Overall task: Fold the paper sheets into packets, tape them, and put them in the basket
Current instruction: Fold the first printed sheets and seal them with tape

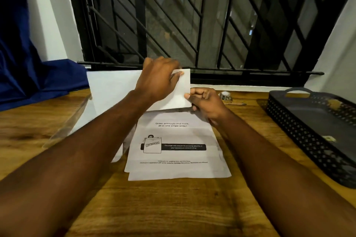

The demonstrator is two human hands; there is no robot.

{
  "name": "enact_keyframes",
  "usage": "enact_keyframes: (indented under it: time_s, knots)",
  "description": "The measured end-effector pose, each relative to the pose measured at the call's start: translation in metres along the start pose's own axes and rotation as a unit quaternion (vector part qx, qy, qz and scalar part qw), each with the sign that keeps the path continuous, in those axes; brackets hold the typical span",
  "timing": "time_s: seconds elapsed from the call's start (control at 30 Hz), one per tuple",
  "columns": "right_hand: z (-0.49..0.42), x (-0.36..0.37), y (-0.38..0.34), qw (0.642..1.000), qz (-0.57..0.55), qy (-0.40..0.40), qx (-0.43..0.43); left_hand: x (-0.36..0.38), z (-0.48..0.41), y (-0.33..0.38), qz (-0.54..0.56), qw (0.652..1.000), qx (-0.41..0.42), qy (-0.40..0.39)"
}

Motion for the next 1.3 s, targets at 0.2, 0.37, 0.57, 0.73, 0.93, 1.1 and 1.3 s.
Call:
enact_keyframes:
  time_s: [0.2, 0.37, 0.57, 0.73, 0.93, 1.1, 1.3]
  knots:
    - [0.009, -0.022, -0.004, 0.995, 0.025, -0.066, 0.077, 0.017, 0.007, -0.027, -0.022, 0.990, -0.095, -0.097]
    - [0.012, -0.024, 0.003, 0.973, 0.116, -0.102, 0.171, 0.053, 0.037, -0.032, 0.102, 0.969, -0.148, -0.170]
    - [0.008, -0.050, 0.013, 0.967, 0.161, -0.015, 0.198, 0.085, 0.059, -0.013, 0.189, 0.954, -0.151, -0.179]
    - [0.008, -0.061, 0.018, 0.952, 0.193, 0.010, 0.235, 0.102, 0.065, -0.001, 0.226, 0.942, -0.153, -0.194]
    - [0.008, -0.056, 0.009, 0.915, 0.347, 0.028, 0.203, 0.111, 0.071, 0.005, 0.154, 0.954, -0.113, -0.230]
    - [0.009, -0.042, -0.009, 0.896, 0.437, -0.013, 0.084, 0.109, 0.066, 0.012, 0.143, 0.963, -0.086, -0.211]
    - [0.019, -0.021, 0.000, 0.893, 0.401, -0.155, 0.134, 0.099, 0.067, 0.012, 0.169, 0.965, -0.063, -0.192]
Point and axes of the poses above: each hand's wrist, its own z-axis away from the middle knuckle, its own x-axis out of the palm, y = z × x, the point moved 8 cm from there along -z, towards the middle knuckle, and after that the axes turned 10 degrees about x, right-handed, at the moved point
